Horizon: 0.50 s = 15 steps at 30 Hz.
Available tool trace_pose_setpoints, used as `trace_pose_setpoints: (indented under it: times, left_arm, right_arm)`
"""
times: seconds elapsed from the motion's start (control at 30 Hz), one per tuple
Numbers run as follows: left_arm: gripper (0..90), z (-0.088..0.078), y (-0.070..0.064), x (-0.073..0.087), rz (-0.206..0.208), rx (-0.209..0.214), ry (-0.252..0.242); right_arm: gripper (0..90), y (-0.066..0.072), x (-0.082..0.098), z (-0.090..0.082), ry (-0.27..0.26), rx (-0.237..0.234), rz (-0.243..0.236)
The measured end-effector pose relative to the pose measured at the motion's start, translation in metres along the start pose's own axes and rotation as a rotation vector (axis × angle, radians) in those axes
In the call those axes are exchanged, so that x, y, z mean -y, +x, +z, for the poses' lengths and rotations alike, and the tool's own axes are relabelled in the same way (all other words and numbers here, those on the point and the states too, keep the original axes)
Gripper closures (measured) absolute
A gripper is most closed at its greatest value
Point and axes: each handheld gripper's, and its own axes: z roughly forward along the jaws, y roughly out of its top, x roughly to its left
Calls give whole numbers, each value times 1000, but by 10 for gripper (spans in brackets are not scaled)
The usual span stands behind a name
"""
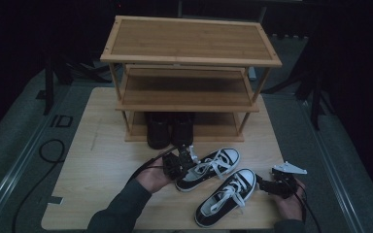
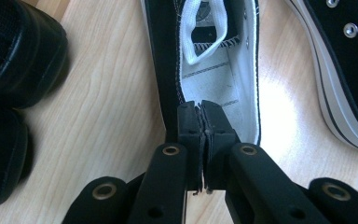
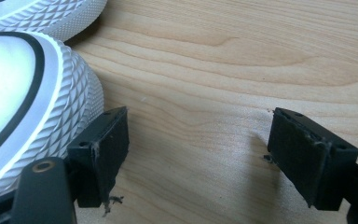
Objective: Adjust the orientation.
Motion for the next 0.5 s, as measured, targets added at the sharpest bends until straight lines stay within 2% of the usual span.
trace_pose_setpoints:
  times: [0.27, 0.4, 0.5]
  left_arm:
    - [882, -7, -3, 14, -6, 20, -6]
    - [881, -9, -5, 17, -1, 44, -6]
    - [882, -10, -8, 16, 12, 86, -18]
  right_arm:
    - [203, 0, 0, 0, 0, 0, 0]
    - [203, 0, 0, 0, 0, 1, 0]
    - [203, 0, 0, 0, 0, 0, 0]
